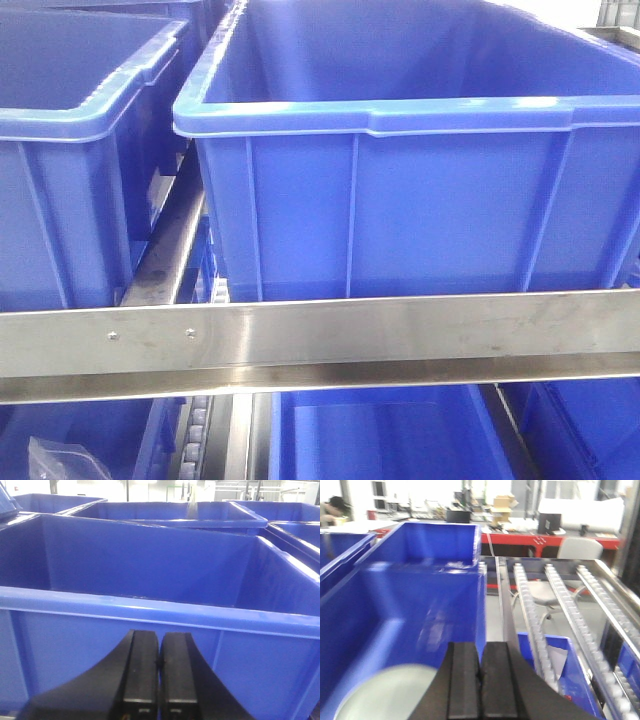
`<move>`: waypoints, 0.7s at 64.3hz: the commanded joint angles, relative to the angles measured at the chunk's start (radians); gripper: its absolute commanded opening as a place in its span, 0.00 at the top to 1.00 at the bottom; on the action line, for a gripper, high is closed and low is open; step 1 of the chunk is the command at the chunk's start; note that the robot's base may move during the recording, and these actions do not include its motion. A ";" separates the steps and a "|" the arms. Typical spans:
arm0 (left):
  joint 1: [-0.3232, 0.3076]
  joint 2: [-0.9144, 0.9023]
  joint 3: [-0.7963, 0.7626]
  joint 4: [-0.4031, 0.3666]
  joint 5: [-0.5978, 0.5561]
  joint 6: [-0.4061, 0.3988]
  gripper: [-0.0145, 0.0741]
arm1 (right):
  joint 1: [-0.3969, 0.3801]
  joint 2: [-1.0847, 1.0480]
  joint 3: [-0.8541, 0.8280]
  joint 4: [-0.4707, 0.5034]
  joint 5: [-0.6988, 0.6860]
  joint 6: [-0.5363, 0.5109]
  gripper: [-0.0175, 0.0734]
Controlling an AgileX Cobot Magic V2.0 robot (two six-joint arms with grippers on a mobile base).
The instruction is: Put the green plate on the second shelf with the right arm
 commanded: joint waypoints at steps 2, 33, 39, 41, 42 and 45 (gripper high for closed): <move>-0.001 -0.015 0.042 -0.005 -0.083 -0.006 0.69 | -0.010 -0.102 0.100 0.089 -0.110 -0.152 0.76; -0.001 -0.015 0.042 -0.005 -0.083 -0.006 0.69 | -0.028 -0.454 0.573 0.314 -0.292 -0.352 0.76; -0.001 -0.015 0.042 -0.005 -0.083 -0.006 0.69 | -0.063 -0.453 0.593 0.324 -0.274 -0.352 0.76; -0.001 -0.015 0.042 -0.005 -0.083 -0.006 0.69 | -0.078 -0.453 0.597 0.329 -0.279 -0.352 0.76; -0.001 -0.015 0.042 -0.005 -0.083 -0.006 0.69 | -0.084 -0.453 0.600 0.331 -0.281 -0.352 0.76; -0.001 -0.015 0.042 -0.005 -0.083 -0.006 0.69 | -0.102 -0.453 0.608 0.340 -0.292 -0.352 0.76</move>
